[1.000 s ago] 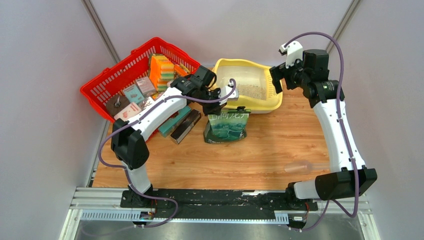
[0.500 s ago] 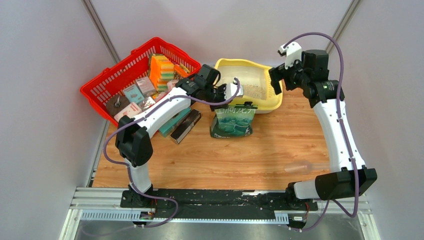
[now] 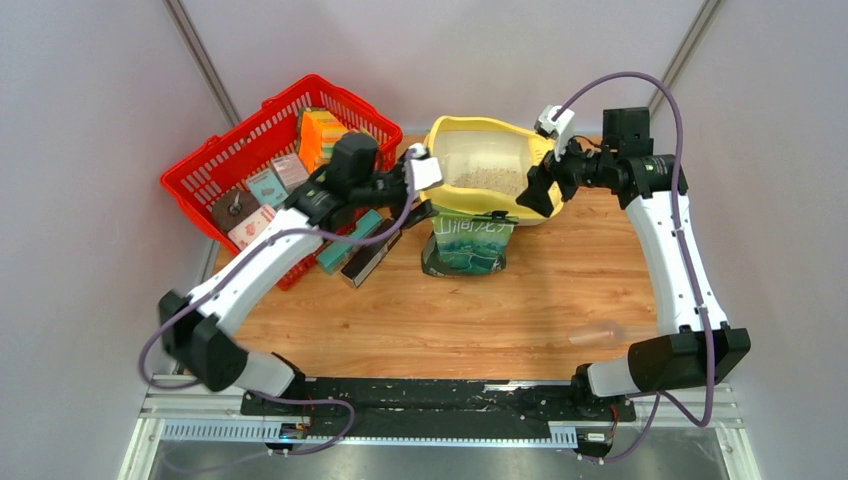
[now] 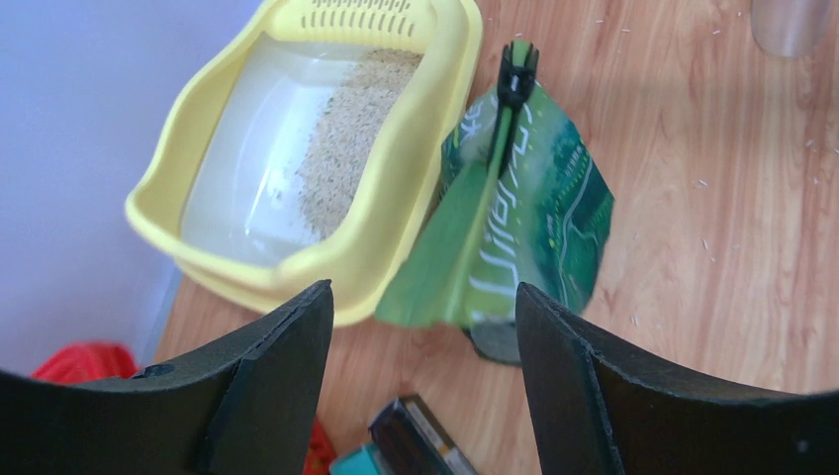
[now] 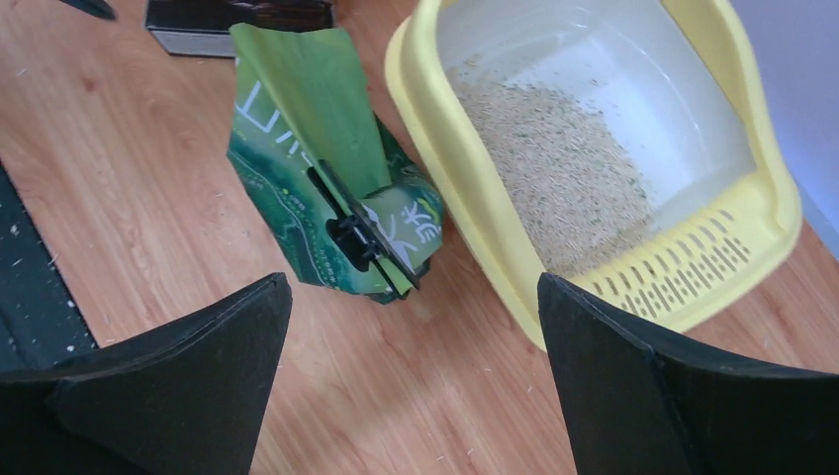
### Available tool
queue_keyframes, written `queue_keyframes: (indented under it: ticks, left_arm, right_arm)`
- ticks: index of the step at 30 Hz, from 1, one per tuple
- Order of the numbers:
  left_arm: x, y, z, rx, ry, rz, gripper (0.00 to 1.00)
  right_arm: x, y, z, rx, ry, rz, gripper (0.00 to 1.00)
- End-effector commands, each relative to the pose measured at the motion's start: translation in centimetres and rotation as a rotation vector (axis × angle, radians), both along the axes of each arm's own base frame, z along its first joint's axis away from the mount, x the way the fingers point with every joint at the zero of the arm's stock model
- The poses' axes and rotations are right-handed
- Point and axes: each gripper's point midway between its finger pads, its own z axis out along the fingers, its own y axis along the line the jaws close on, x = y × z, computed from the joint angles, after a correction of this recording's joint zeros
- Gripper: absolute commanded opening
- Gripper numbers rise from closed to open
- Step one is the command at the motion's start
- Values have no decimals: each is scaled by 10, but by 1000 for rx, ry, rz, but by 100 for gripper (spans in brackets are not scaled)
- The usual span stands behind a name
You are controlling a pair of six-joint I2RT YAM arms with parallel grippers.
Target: Fill the litter box with clean litter
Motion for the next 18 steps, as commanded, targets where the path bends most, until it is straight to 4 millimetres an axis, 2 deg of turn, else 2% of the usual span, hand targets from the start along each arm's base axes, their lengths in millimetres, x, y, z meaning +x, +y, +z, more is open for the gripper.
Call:
queue_keyframes:
  ticks: [1,2,3,4,5,8,12,14,18]
  left_arm:
    - [-40,36,-6,2,13,39,75]
    - [-45,42,-13,15,24,48,75]
    - [-50,48,-11,5,34,78,75]
    - [-47,55,-23,26,51,127,75]
    - [-47,58,-25,27,57,148,75]
    - [-46,62,-32,48,66,162,74]
    - [-46,60,-31,30,70,166,73]
    - [-46,60,-31,22,83,173,73]
    - [-45,61,-32,21,87,185,72]
  right_arm:
    - [-10,26,7,33,-26,219,100]
    - [-13,26,-4,-24,-12,290,100]
    - [-19,30,-11,-63,4,340,100]
    - [-20,25,-23,-139,17,361,100]
    - [-26,24,-37,-177,80,394,100]
    - [-20,21,-48,-239,41,446,97]
    - [-15,22,-68,-328,-13,496,91]
    - [-5,24,-72,-372,-64,492,84]
    - [0,35,-79,-406,-116,509,73]
